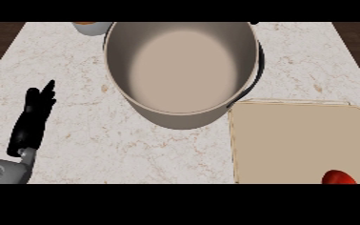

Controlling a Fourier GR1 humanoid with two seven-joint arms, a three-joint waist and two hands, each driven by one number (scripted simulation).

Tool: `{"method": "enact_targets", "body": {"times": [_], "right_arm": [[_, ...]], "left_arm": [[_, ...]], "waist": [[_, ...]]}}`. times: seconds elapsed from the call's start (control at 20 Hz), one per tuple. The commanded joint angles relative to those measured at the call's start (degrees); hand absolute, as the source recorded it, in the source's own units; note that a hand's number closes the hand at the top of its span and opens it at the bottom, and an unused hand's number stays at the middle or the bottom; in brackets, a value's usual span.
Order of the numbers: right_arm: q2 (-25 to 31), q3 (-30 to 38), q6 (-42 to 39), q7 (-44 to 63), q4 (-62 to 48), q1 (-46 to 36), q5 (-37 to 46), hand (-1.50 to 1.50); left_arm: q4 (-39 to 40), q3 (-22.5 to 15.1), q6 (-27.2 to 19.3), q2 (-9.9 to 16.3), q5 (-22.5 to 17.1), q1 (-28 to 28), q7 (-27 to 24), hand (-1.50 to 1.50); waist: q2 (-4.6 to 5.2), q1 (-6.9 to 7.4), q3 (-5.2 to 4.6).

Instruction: Pick the tomato from the tray and place it in the pot

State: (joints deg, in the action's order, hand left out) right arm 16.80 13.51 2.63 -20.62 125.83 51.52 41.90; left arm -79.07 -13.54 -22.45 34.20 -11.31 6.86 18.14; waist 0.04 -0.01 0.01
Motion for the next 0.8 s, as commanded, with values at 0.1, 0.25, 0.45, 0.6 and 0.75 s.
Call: {"method": "enact_targets", "body": {"times": [0.1, 0.25, 0.45, 0.6, 0.75], "right_arm": [[-1.7, -0.6, -3.0, 2.0, -5.0, -9.4, 4.1, -1.5], [-6.0, -5.5, 0.8, 2.2, -7.1, -10.4, 10.8, -1.5], [-0.6, 4.7, -4.0, -0.5, -7.9, -12.4, 3.1, -1.5], [-5.7, -1.1, -3.2, 4.7, -9.5, -16.0, 11.7, -1.5], [-6.9, -2.7, -3.8, 5.5, -11.5, -16.7, 15.0, -1.5]], "left_arm": [[2.7, 1.2, 1.5, -3.3, 3.3, 1.3, -0.1, 0.0], [-5.8, 2.3, 1.5, -0.5, 3.5, -1.8, 4.6, 0.0], [-1.8, 5.6, 4.9, -1.4, 3.1, -0.9, 2.0, 0.0], [1.3, 6.0, 5.2, -4.0, 5.4, 1.4, 2.1, 0.0], [-2.6, 8.0, 6.2, -3.2, 5.3, -1.6, 3.2, 0.0]], "waist": [[-0.02, -0.24, -0.01], [-0.15, 0.1, 0.03], [-0.09, -0.27, 0.0], [-0.02, -0.26, -0.01], [-0.07, -0.04, -0.01]]}}
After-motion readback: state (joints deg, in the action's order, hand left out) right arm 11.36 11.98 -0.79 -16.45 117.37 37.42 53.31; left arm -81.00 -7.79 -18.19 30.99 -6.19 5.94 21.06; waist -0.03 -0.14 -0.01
